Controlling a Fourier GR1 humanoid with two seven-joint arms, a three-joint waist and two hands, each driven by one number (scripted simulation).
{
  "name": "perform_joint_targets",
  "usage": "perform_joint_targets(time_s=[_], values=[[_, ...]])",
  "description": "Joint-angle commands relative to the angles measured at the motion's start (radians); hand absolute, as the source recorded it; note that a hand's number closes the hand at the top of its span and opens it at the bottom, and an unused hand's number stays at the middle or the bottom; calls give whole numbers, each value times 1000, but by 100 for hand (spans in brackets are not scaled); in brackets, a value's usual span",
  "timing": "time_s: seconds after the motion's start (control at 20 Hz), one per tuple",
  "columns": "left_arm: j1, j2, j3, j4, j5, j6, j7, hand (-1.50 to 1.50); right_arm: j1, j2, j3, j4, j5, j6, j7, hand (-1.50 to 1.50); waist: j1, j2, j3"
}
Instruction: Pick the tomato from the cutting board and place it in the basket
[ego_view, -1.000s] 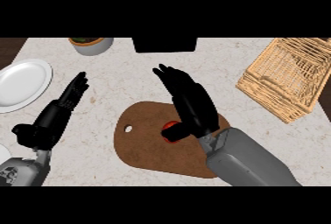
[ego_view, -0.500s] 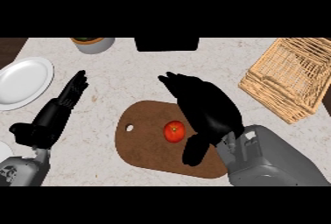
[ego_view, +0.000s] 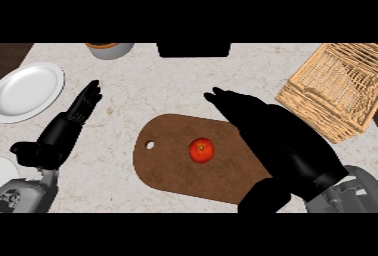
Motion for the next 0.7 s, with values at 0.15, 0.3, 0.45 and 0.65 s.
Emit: perform_joint_targets(time_s=[0.15,0.3,0.45,0.65], values=[[12,-42,11,26,-54,-16,-36,0,162,14,14,-48,115,-4,0,-150,6,4,1],[-5,-33,47,20,-34,-52,1,0,159,99,33,97,237,-64,-124,-150,13,6,1],[6,-59,37,-25,-70,-35,36,0,181,170,41,99,290,-90,-116,-150,13,4,1],[5,-80,48,-41,-94,-43,45,0,254,161,62,237,422,-168,-334,-150,13,5,1]])
